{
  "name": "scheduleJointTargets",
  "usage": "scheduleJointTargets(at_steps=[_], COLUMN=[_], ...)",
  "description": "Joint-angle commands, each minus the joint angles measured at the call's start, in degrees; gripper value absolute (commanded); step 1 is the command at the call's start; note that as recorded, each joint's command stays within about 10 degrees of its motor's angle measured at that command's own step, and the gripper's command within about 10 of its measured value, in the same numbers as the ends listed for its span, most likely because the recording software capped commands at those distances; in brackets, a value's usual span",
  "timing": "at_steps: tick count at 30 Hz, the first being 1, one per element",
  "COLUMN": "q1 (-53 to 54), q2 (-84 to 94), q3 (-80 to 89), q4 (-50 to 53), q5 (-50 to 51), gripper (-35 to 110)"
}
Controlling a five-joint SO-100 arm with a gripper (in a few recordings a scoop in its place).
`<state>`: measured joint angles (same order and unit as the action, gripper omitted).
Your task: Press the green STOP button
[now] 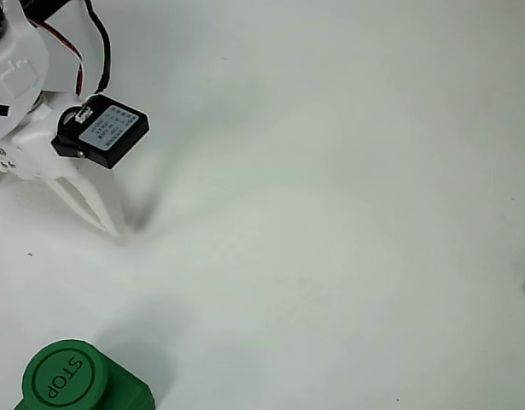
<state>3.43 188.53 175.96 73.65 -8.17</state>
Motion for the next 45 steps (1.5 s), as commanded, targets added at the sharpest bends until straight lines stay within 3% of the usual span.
scheduleJointTargets(at_steps=[1, 19, 26, 39, 45], q1=[0.44, -3.52, -4.39, 6.77, 12.92], q2=[1.41, 1.41, 0.53, -34.19, -39.29], q3=[-0.35, -0.53, -14.92, -38.04, -48.58], q4=[1.32, 0.35, 7.38, 9.49, 9.4], q5=[0.26, 1.58, 0.35, -9.84, -14.77], gripper=[0, 0, 0, 0, 0])
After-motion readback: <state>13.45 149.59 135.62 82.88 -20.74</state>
